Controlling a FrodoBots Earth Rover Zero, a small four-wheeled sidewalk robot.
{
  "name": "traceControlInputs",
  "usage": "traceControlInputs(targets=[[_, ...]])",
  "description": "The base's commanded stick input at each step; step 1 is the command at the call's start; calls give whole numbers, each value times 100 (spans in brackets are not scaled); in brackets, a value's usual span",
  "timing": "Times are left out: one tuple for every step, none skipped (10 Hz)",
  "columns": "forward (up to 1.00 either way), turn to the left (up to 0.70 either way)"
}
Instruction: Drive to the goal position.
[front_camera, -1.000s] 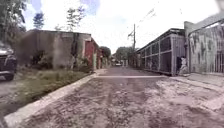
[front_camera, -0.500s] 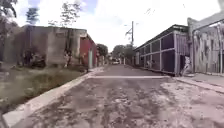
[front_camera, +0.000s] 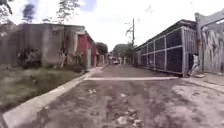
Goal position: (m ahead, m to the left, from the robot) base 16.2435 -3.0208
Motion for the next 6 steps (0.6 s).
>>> traceControlInputs(targets=[[100, 0], [100, 0], [100, 0], [89, 0], [85, 0], [74, 0]])
